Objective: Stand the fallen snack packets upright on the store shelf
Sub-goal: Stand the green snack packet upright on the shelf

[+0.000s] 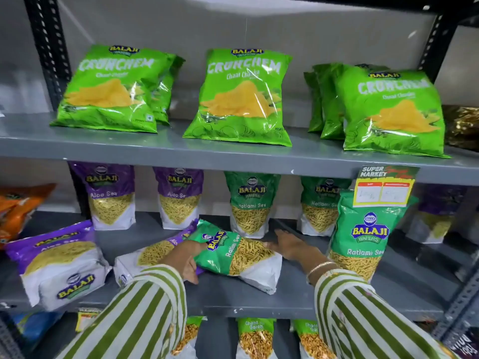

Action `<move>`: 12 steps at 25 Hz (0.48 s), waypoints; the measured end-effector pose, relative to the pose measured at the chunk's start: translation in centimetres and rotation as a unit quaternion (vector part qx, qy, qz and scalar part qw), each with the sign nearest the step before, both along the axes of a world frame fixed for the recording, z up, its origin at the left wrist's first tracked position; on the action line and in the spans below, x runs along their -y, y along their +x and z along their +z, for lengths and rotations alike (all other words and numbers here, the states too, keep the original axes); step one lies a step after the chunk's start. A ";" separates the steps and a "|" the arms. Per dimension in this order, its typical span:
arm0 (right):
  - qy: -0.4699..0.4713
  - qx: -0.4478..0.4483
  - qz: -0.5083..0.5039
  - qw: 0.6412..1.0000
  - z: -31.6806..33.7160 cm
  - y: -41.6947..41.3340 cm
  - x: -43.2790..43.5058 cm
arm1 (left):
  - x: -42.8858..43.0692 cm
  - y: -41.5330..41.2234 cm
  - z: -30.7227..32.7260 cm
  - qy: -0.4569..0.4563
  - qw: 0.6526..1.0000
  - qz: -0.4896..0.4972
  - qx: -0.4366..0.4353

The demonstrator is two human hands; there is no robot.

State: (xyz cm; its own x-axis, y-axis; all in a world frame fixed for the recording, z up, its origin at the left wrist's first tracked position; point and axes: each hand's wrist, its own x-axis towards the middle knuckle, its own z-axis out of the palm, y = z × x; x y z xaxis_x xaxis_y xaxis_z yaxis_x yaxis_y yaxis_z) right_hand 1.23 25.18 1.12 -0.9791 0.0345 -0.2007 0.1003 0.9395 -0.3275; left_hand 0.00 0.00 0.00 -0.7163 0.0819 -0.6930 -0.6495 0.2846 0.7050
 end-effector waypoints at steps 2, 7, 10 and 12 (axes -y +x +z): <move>-0.031 0.019 0.026 0.999 -0.8 -1.4 -0.5 | -0.8 -0.8 -0.6 0.068 0.995 0.043 0.062; -0.054 0.090 0.140 0.985 -2.8 -5.1 -2.1 | -1.4 -1.4 -1.8 0.161 0.970 0.133 0.125; -0.063 0.147 0.087 0.983 -3.0 -5.2 -2.5 | -2.3 -1.0 -1.7 0.204 0.956 0.173 0.122; -0.115 0.171 0.049 0.977 -3.2 -4.7 -2.9 | -3.2 -0.6 -1.8 0.227 0.949 0.199 0.092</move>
